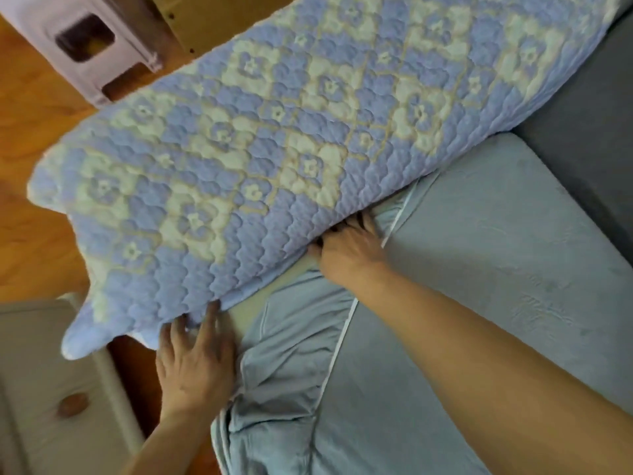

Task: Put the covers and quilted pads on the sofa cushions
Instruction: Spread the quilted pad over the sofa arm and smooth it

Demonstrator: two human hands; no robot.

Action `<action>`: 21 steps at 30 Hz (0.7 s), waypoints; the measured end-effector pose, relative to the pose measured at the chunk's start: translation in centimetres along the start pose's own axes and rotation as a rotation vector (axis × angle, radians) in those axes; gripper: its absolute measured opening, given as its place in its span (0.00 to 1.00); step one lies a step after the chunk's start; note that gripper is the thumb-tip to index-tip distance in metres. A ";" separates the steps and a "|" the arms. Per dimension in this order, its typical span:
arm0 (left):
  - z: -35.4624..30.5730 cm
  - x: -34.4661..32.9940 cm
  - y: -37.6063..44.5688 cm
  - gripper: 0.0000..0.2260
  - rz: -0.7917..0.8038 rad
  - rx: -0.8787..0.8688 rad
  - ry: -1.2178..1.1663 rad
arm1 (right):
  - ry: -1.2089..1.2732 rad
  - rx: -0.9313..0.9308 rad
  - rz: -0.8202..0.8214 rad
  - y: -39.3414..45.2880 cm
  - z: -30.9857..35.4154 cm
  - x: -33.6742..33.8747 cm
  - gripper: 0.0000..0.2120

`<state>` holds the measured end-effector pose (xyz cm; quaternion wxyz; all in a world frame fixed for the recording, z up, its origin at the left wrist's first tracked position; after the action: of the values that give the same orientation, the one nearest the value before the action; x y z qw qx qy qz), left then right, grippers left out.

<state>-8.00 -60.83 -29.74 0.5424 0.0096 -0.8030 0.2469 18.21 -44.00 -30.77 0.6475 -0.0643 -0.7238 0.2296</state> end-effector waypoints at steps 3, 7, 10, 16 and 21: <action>0.8 0.5 0.9 0.24 -0.055 0.142 -0.148 | -0.044 -0.119 -0.144 -3.9 1.1 1.0 0.25; 0.0 3.0 0.2 0.19 -0.275 0.165 -0.325 | 0.033 -0.038 -0.232 -6.3 5.4 1.5 0.21; -2.1 2.8 -1.3 0.12 -0.283 -0.128 -0.296 | 0.047 0.009 -0.236 -5.1 5.2 1.3 0.24; 0.2 -2.1 0.8 0.28 0.030 -0.138 -0.126 | -0.093 0.085 -0.192 -3.2 5.0 0.4 0.29; 2.2 -0.3 3.0 0.22 0.006 0.131 -0.573 | -0.013 0.105 -0.086 0.1 5.4 0.2 0.31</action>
<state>-10.59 -59.12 -31.81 0.2912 0.1116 -0.9057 0.2871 12.92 -45.19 -30.97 0.6547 0.0024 -0.7169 0.2398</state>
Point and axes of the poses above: each hand's wrist, its own y-axis towards the middle knuckle, its own x-axis out of the back of the hand, z = x × y, the point moved 10 cm from there along y, towards the middle knuckle, and after that the axes turned 15 degrees about -y, right-handed, at the moved point
